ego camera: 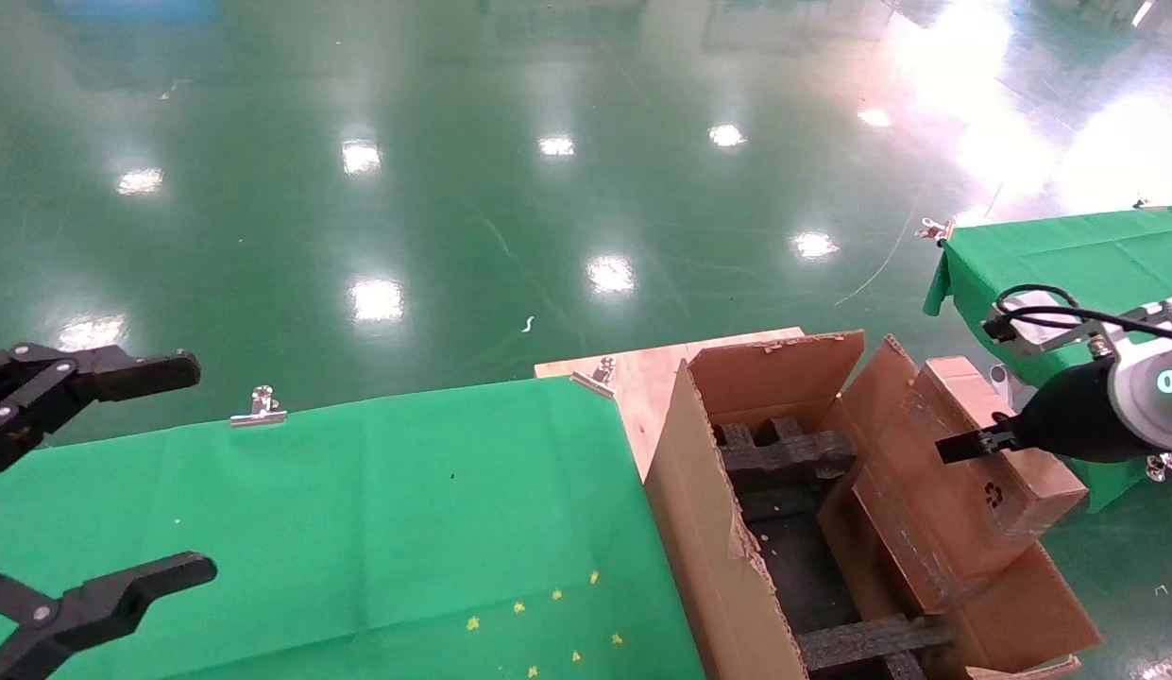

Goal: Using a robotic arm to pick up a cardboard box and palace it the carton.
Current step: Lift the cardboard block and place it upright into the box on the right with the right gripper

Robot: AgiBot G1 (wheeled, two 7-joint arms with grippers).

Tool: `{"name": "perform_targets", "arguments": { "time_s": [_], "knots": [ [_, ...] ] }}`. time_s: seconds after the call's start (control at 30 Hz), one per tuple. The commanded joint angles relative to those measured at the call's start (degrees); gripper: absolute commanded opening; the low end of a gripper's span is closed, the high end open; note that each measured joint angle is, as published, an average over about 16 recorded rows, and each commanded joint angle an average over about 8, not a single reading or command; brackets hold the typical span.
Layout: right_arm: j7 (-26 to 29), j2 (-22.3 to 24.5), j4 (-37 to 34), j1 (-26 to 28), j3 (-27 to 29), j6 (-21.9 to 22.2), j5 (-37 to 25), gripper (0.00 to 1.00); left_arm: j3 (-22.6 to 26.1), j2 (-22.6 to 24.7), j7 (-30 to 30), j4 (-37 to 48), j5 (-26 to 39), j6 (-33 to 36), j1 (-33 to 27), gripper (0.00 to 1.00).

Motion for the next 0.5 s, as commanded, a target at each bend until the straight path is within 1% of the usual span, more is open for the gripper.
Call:
{"name": "perform_targets", "arguments": {
  "time_s": [0.03, 0.27, 0.5],
  "knots": [
    [2.12, -0.55, 0.10, -0.61, -0.32, 0.74, -1.46, 0.00, 0.00, 0.00, 0.00, 0.00, 0.00, 0.00, 0.00, 1.00],
    [4.83, -1.60, 0.15, -3.30, -1.49, 2.83, -2.78, 0.00, 0.00, 0.00, 0.00, 0.00, 0.00, 0.00, 0.00, 1.00],
    [8.30, -2.51, 0.13, -6.87, -2.91, 6.12, -4.79, 0.00, 0.00, 0.00, 0.00, 0.00, 0.00, 0.00, 0.00, 1.00]
  ]
}}
